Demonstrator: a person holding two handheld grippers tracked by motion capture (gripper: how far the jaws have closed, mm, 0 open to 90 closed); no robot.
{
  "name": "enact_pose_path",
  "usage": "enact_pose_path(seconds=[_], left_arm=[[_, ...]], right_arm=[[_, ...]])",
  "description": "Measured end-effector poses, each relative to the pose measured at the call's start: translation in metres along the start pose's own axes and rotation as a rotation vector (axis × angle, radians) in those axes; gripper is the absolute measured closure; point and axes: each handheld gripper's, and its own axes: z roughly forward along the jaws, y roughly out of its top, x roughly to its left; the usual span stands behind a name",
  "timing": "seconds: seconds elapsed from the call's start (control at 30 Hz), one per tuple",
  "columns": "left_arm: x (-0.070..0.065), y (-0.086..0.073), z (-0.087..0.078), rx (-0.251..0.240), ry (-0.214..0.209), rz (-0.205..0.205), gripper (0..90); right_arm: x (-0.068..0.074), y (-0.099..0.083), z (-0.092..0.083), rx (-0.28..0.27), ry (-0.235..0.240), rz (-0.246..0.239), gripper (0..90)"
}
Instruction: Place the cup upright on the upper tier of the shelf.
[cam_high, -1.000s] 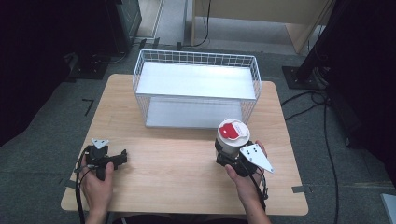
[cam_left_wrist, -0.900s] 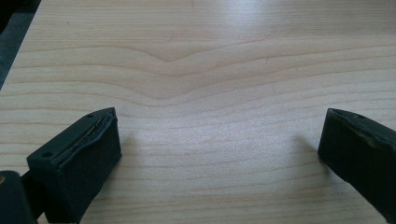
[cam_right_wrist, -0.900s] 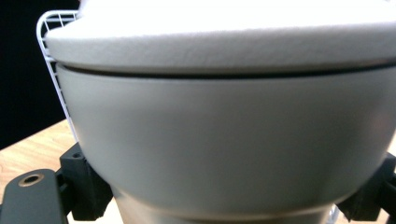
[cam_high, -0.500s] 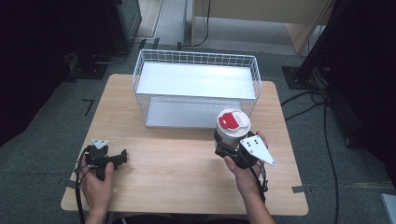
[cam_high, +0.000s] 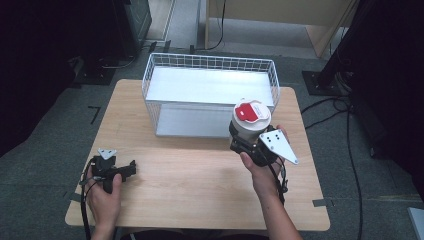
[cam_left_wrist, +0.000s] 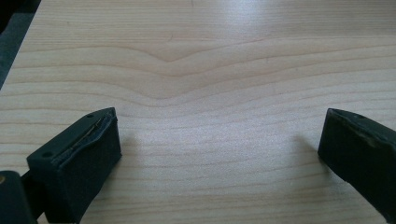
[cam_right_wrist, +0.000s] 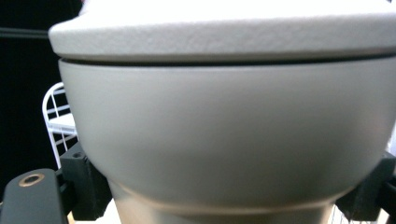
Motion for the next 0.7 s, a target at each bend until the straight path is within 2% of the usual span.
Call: enact_pose_path(seconds=[0.33,0.7], left_arm=[[0.000,0.000,0.000,-0.001,0.000,0.000,0.0],[0.000,0.000,0.000,-0.001,0.000,-0.002,0.0]], right_arm=[[0.003,0.020,0.014,-0.031,-0.004,-0.005,11.6],[0.005,0.043,0.039,-0.058,-0.010,-0.025,11.6]])
